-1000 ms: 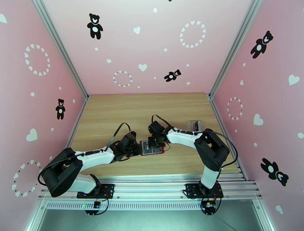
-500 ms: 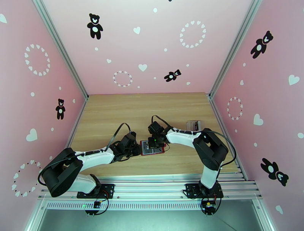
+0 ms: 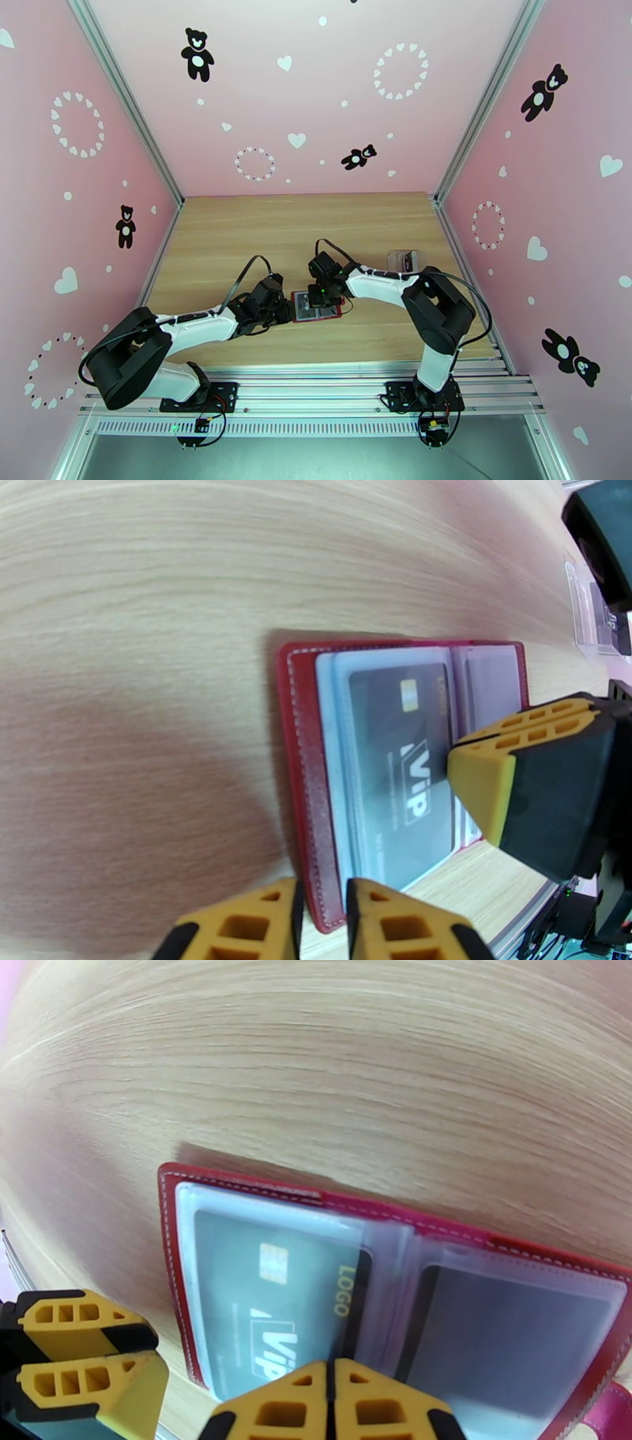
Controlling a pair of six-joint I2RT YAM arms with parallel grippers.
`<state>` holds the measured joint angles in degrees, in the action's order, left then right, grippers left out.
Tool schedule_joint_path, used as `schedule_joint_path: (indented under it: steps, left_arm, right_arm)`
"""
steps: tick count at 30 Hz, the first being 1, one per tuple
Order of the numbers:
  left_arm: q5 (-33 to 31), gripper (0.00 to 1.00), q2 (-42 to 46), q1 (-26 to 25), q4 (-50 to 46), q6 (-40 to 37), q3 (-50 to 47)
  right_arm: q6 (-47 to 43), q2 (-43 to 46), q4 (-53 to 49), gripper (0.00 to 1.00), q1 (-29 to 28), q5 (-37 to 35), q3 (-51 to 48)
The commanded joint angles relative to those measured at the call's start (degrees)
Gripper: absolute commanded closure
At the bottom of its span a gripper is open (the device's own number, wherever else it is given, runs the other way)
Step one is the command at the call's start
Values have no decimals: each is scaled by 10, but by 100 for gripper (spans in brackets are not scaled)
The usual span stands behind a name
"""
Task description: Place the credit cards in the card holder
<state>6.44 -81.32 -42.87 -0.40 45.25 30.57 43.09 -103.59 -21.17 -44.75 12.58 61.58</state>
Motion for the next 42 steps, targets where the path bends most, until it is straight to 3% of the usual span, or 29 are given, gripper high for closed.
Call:
schedule_joint_path:
  steps: [1, 19, 27, 42]
  left_arm:
    - [4, 78, 12, 3, 10, 4, -6]
    - [5, 77, 18, 3, 3, 4, 1]
    - [26, 72, 24, 3, 21, 9, 4]
    - [57, 68, -28, 4, 55, 15, 30]
  right_arm:
    - [-2, 23, -20, 90, 1, -18, 3]
    - [-9, -28, -12, 90, 2, -9, 4]
    - [-9, -31, -10, 90, 2, -12, -2]
    - [-6, -26, -1, 90, 3, -10, -14]
